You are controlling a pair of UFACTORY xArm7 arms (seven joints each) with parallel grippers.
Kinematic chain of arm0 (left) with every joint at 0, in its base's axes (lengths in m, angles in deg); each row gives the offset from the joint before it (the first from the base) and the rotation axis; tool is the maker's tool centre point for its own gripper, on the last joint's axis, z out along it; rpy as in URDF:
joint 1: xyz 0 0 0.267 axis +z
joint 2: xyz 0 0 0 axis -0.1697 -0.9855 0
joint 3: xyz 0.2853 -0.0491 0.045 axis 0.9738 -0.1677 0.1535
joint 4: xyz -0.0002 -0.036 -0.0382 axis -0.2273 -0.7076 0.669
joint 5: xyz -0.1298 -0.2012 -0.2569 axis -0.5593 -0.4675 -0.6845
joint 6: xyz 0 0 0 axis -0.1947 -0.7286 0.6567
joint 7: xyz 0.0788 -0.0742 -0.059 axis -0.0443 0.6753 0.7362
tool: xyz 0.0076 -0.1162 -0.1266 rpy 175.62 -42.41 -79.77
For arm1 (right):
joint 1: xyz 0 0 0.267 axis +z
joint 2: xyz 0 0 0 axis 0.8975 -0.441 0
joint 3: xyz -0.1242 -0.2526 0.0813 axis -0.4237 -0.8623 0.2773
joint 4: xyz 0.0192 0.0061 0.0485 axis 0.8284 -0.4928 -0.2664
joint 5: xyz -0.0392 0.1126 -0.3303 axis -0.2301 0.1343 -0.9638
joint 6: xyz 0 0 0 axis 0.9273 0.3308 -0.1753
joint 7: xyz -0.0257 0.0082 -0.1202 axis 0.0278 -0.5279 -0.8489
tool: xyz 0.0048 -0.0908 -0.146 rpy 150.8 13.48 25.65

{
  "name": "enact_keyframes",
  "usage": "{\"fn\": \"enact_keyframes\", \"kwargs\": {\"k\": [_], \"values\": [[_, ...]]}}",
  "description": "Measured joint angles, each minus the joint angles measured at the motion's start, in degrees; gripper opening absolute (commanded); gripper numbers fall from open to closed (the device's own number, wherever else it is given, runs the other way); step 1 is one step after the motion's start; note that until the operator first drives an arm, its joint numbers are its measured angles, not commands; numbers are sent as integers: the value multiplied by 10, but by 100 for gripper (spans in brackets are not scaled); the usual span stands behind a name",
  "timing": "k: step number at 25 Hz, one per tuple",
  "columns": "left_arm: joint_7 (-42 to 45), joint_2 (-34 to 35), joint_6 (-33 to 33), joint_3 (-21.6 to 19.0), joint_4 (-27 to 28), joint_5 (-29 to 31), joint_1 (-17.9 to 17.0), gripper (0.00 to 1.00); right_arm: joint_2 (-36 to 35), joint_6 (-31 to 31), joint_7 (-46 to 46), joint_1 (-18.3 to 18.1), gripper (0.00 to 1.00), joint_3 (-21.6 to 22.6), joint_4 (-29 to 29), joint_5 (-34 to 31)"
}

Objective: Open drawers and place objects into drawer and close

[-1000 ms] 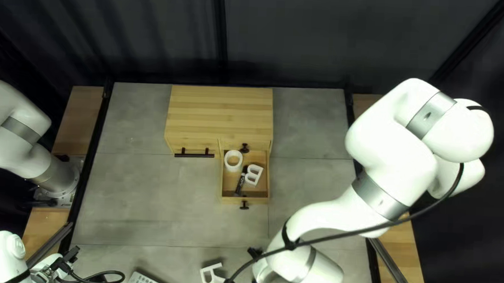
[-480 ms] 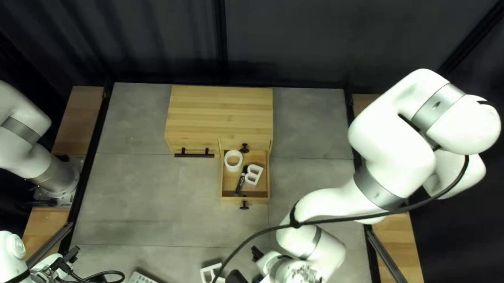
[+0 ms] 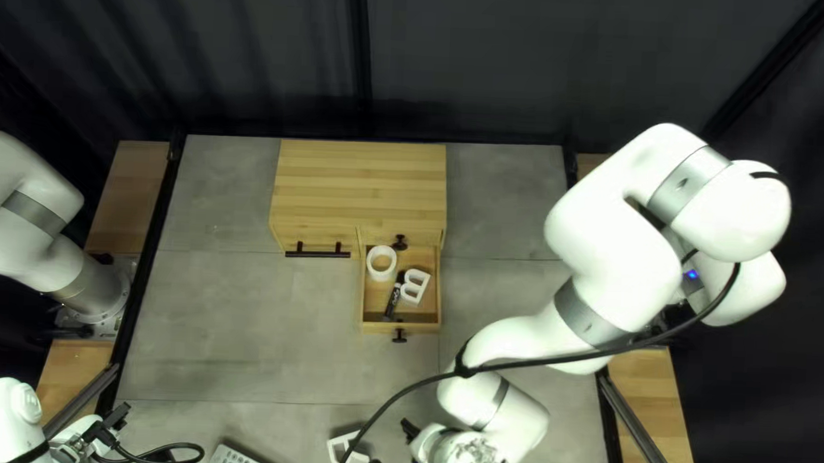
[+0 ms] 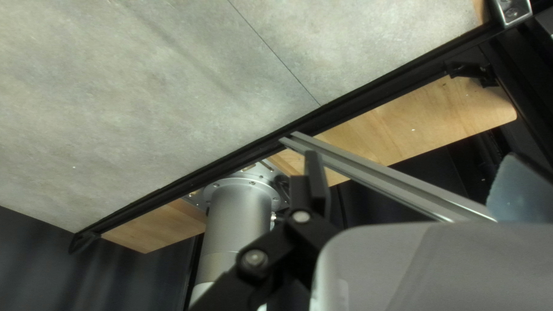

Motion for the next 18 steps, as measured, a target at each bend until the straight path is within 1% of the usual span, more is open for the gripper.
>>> {"fn": "enact_keyframes", "kwargs": {"k": [2, 3, 5, 6, 8, 13, 16, 18], "values": [[0, 0, 0, 0, 0, 0, 0, 100, -3, 1, -6, -3, 75, 1, 1, 2], [0, 0, 0, 0, 0, 0, 0, 100, -5, 4, -11, -6, 47, 1, 0, 5], [0, 0, 0, 0, 0, 0, 0, 100, -8, 12, -22, -14, 6, 3, -3, 9], [0, 0, 0, 0, 0, 0, 0, 100, -9, 17, -28, -17, 2, 4, -6, 11], [0, 0, 0, 0, 0, 0, 0, 100, -10, 28, -40, -25, 0, 7, -14, 15], [0, 0, 0, 0, 0, 0, 0, 100, -9, 32, -58, -37, 0, 12, -21, 24], [0, 0, 0, 0, 0, 0, 0, 100, -2, 10, -60, -37, 0, 16, -17, 29], [0, 0, 0, 0, 0, 0, 0, 100, 9, -24, -66, -37, 0, 20, -10, 36]]}}
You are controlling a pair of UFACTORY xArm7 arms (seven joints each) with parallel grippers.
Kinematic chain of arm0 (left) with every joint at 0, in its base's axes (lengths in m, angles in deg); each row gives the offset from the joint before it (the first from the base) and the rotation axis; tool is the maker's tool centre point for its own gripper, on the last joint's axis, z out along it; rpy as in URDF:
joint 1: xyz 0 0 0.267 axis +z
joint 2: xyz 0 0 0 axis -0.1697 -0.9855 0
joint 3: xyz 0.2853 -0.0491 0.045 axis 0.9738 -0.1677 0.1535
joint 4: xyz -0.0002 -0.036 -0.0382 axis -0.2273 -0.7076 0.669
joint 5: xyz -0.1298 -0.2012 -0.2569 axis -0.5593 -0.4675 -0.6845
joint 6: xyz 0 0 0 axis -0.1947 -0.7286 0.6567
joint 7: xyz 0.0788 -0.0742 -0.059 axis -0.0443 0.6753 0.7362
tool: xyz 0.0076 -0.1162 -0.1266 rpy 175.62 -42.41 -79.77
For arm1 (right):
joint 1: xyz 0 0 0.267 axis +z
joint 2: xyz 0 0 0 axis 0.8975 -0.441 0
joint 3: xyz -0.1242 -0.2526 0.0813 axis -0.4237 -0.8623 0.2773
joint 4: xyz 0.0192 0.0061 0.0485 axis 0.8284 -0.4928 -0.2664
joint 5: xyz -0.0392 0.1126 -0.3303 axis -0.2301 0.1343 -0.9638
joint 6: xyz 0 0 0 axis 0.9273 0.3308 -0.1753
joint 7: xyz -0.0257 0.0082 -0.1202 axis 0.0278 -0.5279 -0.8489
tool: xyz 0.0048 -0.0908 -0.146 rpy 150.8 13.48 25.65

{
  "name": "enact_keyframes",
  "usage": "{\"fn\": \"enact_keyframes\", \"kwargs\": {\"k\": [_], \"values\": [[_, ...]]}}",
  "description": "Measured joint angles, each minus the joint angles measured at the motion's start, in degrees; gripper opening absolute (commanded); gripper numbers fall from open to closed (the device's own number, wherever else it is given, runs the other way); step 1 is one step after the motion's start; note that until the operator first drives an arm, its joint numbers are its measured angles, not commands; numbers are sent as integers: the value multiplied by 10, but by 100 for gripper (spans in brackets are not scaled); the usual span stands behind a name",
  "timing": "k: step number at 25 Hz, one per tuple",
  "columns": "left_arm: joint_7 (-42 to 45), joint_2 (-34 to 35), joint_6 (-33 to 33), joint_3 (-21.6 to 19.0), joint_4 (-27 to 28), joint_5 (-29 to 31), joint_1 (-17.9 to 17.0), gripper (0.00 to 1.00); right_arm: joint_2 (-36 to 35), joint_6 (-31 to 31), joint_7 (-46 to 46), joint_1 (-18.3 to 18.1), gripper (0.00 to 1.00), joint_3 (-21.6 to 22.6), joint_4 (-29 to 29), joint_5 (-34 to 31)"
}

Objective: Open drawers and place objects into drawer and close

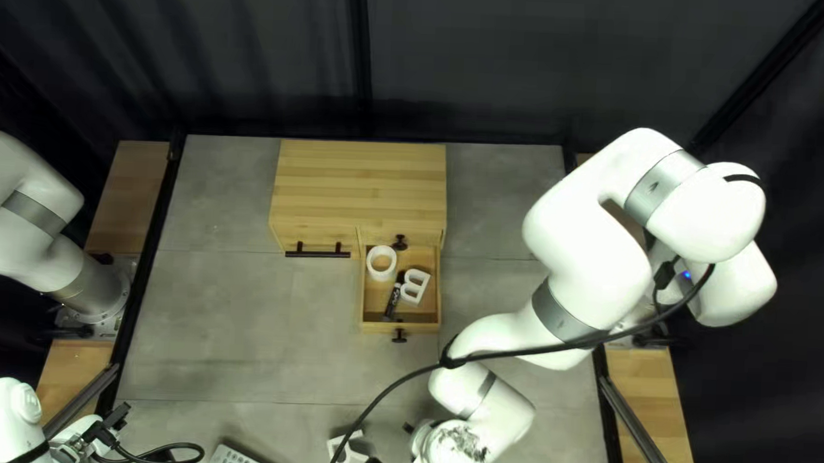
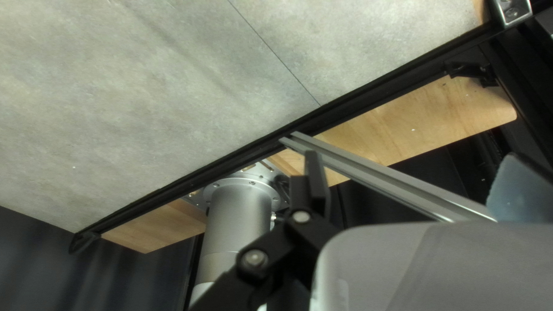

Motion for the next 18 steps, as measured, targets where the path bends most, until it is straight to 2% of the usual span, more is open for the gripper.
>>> {"fn": "enact_keyframes", "kwargs": {"k": [7, 10, 14, 18], "values": [[0, 0, 0, 0, 0, 0, 0, 100, 108, -174, -76, -14, 0, 10, 17, 34], [0, 0, 0, 0, 0, 0, 0, 100, 153, -218, -135, -23, 0, 6, 19, 32], [0, 0, 0, 0, 0, 0, 0, 100, 209, -239, -229, -39, 0, -7, 3, 10], [0, 0, 0, 0, 0, 0, 0, 100, 236, -223, -310, -66, 0, -34, -19, -20]]}}
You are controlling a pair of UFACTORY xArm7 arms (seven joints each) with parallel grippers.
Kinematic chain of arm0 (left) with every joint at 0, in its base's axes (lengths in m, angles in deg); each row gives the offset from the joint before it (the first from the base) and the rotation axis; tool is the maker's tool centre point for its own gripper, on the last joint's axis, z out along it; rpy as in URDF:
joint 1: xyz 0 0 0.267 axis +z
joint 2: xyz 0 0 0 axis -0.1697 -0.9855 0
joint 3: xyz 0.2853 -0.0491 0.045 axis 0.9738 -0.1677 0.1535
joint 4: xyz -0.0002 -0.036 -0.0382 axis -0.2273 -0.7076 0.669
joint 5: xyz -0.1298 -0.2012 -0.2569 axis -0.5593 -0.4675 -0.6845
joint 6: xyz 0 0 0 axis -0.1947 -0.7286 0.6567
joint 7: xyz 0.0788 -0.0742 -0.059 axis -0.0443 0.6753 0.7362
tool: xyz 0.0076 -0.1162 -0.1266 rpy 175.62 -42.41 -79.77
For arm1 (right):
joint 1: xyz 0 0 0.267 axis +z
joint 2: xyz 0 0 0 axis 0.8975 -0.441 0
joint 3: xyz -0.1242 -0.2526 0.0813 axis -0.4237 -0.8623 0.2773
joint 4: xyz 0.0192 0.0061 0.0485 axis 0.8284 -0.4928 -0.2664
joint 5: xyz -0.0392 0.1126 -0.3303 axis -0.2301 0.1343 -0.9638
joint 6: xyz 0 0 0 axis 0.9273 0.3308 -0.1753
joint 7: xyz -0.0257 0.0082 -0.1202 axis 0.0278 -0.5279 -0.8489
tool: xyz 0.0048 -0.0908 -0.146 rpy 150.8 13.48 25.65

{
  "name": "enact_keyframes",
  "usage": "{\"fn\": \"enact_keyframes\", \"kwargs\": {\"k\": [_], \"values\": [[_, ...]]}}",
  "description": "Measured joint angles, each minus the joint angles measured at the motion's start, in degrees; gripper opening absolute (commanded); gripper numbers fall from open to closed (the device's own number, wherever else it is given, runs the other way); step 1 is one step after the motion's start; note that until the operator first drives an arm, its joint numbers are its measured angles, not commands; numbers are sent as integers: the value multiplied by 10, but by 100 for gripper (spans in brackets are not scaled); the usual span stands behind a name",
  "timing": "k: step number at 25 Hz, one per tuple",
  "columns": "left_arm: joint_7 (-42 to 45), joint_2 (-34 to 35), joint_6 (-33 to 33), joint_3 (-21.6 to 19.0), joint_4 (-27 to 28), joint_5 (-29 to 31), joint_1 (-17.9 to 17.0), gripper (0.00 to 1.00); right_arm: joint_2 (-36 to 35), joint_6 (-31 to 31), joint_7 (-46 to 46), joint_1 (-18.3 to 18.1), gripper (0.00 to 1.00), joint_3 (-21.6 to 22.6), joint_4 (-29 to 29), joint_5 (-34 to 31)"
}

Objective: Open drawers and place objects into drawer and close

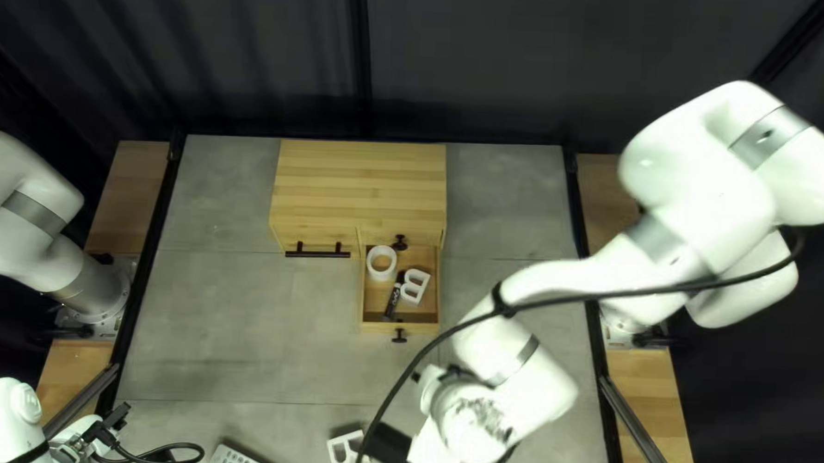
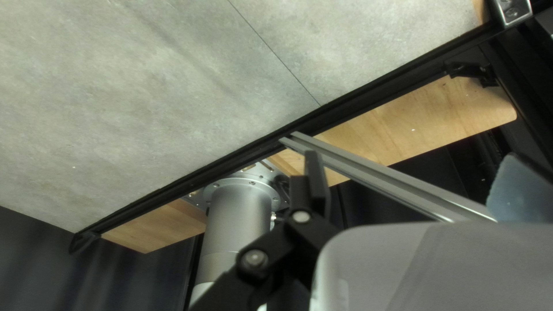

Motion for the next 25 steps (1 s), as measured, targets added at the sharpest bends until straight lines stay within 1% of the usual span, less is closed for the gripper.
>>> {"fn": "enact_keyframes", "kwargs": {"k": [4, 9, 19, 23, 24, 25], "values": [[0, 0, 0, 0, 0, 0, 0, 100, -9, 37, -38, -27, 0, -26, -7, -25], [0, 0, 0, 0, 0, 0, 0, 100, -28, 82, -49, -49, 0, -48, -16, -45], [0, 0, 0, 0, 0, 0, 0, 100, -76, 132, -46, -66, 0, -67, 4, -65], [0, 0, 0, 0, 0, 0, 0, 100, -89, 160, -43, -73, 0, -74, -5, -73], [0, 0, 0, 0, 0, 0, 0, 100, -90, 166, -43, -75, 1, -75, -8, -74], [0, 0, 0, 0, 0, 0, 0, 100, -90, 170, -43, -77, 7, -77, -10, -75]]}}
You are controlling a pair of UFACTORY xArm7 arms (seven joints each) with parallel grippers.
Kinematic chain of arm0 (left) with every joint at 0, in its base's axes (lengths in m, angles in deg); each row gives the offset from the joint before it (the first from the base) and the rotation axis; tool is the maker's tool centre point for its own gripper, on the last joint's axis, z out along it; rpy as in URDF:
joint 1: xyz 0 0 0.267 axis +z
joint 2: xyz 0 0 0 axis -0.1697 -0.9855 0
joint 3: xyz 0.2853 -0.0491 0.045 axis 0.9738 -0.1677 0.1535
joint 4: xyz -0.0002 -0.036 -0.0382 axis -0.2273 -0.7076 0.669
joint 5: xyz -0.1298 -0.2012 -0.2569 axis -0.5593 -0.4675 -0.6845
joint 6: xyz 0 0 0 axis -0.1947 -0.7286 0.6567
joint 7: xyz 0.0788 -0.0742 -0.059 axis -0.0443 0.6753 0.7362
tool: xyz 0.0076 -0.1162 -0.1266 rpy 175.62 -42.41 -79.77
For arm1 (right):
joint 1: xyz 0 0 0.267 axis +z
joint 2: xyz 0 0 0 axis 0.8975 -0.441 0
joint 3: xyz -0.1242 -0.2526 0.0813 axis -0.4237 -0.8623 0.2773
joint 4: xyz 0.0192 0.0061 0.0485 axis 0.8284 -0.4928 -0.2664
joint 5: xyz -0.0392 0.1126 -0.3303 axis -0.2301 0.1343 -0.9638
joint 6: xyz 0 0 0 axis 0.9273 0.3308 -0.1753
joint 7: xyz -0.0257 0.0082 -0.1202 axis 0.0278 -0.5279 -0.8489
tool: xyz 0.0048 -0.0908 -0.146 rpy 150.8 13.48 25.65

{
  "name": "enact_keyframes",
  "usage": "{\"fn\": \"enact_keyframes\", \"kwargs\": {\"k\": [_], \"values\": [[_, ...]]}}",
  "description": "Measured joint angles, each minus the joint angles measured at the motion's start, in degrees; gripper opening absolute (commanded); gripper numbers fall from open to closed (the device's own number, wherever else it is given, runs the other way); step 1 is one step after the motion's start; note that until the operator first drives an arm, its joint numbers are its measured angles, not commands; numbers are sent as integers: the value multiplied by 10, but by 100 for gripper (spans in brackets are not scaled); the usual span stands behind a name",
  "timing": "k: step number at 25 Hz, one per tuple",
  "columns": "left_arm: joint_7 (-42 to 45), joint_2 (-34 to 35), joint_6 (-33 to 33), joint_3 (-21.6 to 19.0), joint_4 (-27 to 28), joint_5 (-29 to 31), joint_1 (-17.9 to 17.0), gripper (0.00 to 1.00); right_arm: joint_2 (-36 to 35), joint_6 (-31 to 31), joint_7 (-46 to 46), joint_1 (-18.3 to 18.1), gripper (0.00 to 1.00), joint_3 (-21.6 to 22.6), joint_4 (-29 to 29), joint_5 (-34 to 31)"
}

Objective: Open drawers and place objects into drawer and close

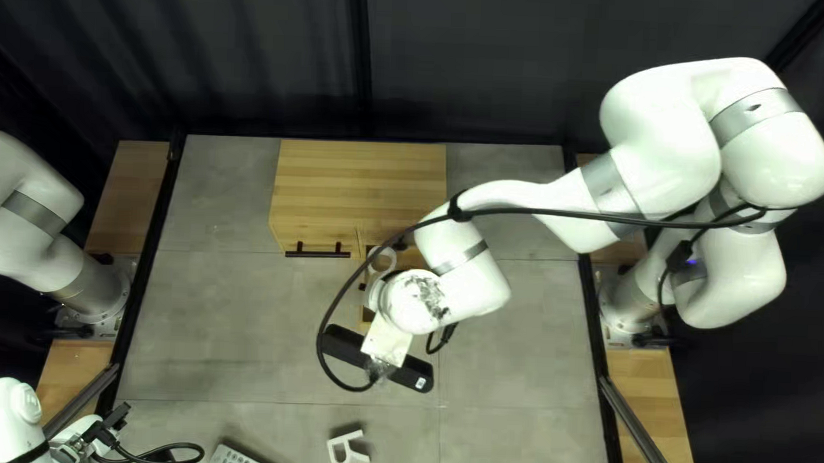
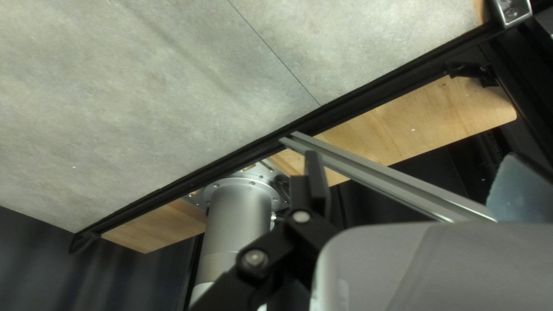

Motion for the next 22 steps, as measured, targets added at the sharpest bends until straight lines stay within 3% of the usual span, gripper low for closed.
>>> {"fn": "enact_keyframes", "kwargs": {"k": [1, 2, 15, 22], "values": [[0, 0, 0, 0, 0, 0, 0, 100, -1, 3, 0, -1, 62, -1, -1, 0], [0, 0, 0, 0, 0, 0, 0, 100, -1, 4, 1, -2, 100, -1, -1, 0], [0, 0, 0, 0, 0, 0, 0, 100, -7, -8, 7, 3, 100, 1, 11, 0], [0, 0, 0, 0, 0, 0, 0, 100, 7, -45, 14, 25, 100, 20, 26, 6]]}}
